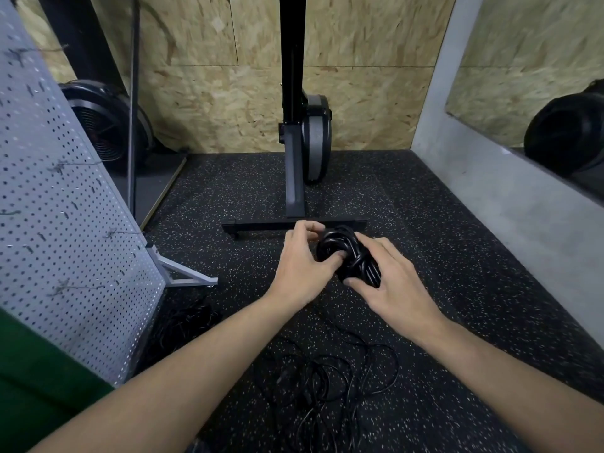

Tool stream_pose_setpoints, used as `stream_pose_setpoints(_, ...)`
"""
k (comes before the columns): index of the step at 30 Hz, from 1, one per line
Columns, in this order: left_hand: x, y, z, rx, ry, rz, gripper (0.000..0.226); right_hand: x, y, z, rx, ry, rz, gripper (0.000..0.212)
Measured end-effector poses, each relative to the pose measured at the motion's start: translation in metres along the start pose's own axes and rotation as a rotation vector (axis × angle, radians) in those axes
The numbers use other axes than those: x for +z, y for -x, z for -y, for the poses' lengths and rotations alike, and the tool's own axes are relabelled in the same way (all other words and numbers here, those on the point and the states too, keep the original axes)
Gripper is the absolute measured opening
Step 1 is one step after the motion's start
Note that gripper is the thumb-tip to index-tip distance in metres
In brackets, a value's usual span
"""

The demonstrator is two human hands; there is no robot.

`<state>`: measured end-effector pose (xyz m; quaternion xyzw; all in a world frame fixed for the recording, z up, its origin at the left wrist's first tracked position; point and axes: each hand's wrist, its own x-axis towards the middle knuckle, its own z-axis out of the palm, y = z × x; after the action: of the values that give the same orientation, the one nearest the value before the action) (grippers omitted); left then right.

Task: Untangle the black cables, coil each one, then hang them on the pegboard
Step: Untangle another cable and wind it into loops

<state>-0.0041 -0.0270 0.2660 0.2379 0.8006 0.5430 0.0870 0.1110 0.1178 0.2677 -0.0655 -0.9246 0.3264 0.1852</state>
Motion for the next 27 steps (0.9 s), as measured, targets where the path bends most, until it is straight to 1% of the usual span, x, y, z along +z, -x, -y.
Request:
stream_pose_setpoints(2,-0.005,-0.004,-0.002,-0.054,0.114,0.159,0.049,-0.002,0.000,0.000,-0.037,-0.011,0.026,0.075)
stream_pose_setpoints(4,-0.014,-0.008,-0.003,-0.093,0.210,0.288,0.045,-0.002,0.002,0.001,-0.054,-0.012,0.052,0.075)
stream_pose_setpoints(6,-0.025,-0.012,-0.002,-0.163,0.281,0.352,0.040,0.000,0.004,0.002,-0.070,-0.012,0.082,0.075)
stream_pose_setpoints(8,-0.029,-0.015,0.003,-0.206,0.271,0.391,0.038,0.004,0.004,0.002,-0.080,-0.015,0.119,0.074)
stream_pose_setpoints(11,-0.028,-0.015,0.009,-0.235,0.182,0.343,0.041,0.009,0.003,0.001,-0.046,-0.012,0.147,0.075)
stream_pose_setpoints(14,-0.025,-0.016,0.016,-0.196,0.087,0.274,0.041,0.012,0.001,-0.001,-0.009,0.012,0.168,0.078)
stream_pose_setpoints(17,-0.025,-0.018,0.021,-0.169,-0.011,0.233,0.045,0.017,0.000,-0.002,-0.006,0.010,0.180,0.075)
stream_pose_setpoints(20,-0.026,-0.017,0.020,-0.136,-0.119,0.238,0.046,0.024,-0.001,-0.002,-0.010,0.016,0.183,0.074)
stream_pose_setpoints(24,-0.033,-0.013,0.024,-0.068,-0.273,0.242,0.053,0.035,0.000,0.000,-0.006,0.016,0.241,0.079)
stream_pose_setpoints(25,-0.035,-0.011,0.026,-0.054,-0.291,0.240,0.054,0.037,-0.001,0.000,-0.008,0.024,0.255,0.075)
stream_pose_setpoints(27,-0.041,-0.006,0.029,-0.041,-0.323,0.221,0.052,0.041,-0.007,0.003,-0.007,0.036,0.283,0.057)
